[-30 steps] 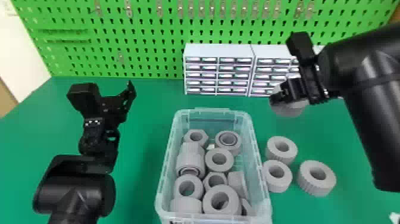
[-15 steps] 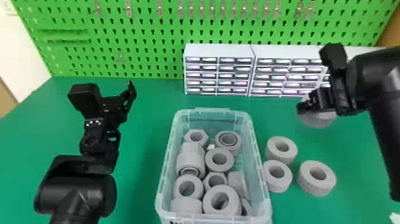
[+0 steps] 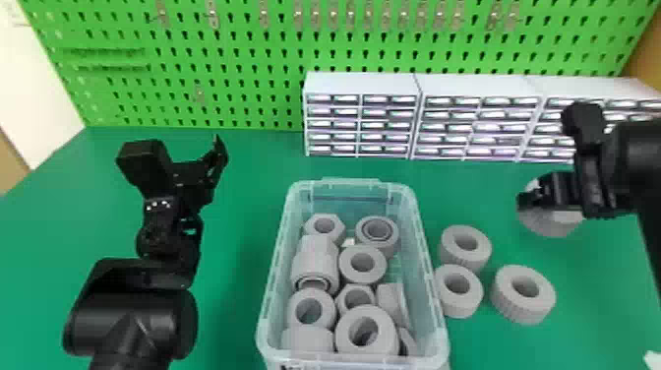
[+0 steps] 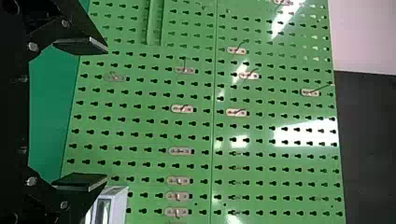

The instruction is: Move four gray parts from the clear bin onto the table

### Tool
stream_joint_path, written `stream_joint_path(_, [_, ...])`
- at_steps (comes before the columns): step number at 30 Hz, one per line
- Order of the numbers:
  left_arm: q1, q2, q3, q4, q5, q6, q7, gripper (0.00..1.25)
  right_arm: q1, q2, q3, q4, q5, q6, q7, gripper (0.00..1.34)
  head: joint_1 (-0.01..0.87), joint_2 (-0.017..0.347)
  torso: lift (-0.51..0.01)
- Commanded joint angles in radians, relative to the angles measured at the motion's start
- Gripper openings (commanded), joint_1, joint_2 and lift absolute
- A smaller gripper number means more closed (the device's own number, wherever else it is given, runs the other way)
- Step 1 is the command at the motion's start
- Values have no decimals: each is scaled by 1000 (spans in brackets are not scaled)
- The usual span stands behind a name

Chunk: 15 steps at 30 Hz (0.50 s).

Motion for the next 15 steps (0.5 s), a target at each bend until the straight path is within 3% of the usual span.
stream_joint_path(1, [1,0,-2,0,1,0,0,953,18,-4,-32,45,-9,-38,0,253,693,72,-52])
stream_joint_path(8, [3,0,-4,0,3,0,0,953,38,-7,-70,98,-12,-107,0,253,693,72,-52])
stream_joint_path(15, [3,0,-5,2,4,0,0,953,44,-33,-67,154,-12,-146,0,253,693,72,-52])
